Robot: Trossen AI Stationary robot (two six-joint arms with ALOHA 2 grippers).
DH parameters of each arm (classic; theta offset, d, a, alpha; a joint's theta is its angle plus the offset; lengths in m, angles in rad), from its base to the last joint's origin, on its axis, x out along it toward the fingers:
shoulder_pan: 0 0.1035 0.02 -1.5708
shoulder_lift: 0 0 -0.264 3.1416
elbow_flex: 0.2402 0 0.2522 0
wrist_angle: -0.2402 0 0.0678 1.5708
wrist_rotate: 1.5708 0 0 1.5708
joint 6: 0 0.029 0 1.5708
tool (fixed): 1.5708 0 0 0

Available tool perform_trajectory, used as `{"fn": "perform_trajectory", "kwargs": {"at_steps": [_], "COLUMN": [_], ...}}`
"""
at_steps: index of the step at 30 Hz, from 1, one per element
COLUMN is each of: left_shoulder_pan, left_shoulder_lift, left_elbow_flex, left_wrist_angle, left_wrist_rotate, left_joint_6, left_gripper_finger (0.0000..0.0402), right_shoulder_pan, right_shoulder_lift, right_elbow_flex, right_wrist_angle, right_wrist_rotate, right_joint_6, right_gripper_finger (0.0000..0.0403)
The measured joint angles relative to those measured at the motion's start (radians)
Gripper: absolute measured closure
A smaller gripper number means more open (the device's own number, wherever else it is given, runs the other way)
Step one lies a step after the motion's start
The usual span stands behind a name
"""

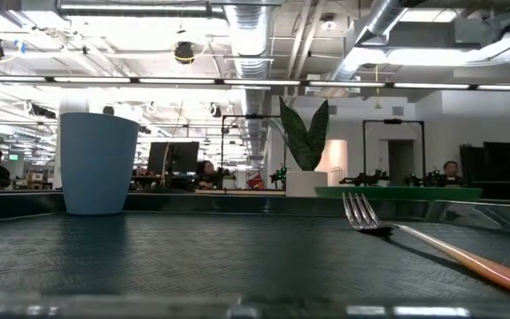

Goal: Pick and place plate/cup/fork/spoon on tray
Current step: Put the orange spoon on the right of the orange fork on the serving tray

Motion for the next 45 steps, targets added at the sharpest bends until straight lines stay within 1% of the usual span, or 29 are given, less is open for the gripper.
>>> {"fn": "perform_trajectory", "kwargs": {"at_steps": [4, 13, 20, 23, 33, 45], "left_shoulder_pan": [0.000, 0.000, 0.000, 0.000, 0.000, -0.001], "left_shoulder_lift": [0.014, 0.033, 0.035, 0.035, 0.035, 0.035], "left_elbow_flex": [-0.001, 0.001, 0.000, 0.000, 0.000, 0.000], "left_wrist_angle": [-0.007, 0.015, 0.012, 0.013, 0.011, -0.001], "left_wrist_rotate": [0.001, 0.018, 0.031, 0.049, 0.048, 0.057], "left_joint_6": [-0.029, -0.072, -0.088, -0.100, -0.105, -0.100], "left_gripper_finger": [0.0175, 0.0175, 0.0181, 0.0204, 0.0311, 0.0396], "right_shoulder_pan": [-0.006, -0.005, -0.005, -0.005, -0.005, -0.005], "right_shoulder_lift": [0.038, 0.094, 0.091, 0.091, 0.091, 0.091], "right_elbow_flex": [0.000, 0.000, 0.000, 0.000, 0.000, 0.000], "right_wrist_angle": [0.054, 0.100, 0.105, 0.106, 0.106, 0.093], "right_wrist_rotate": [-0.029, -0.039, -0.045, -0.057, -0.062, -0.060], "right_joint_6": [0.001, 0.019, 0.019, 0.019, 0.017, 0.015], "right_gripper_finger": [0.0394, 0.0393, 0.0393, 0.0392, 0.0392, 0.0391]}}
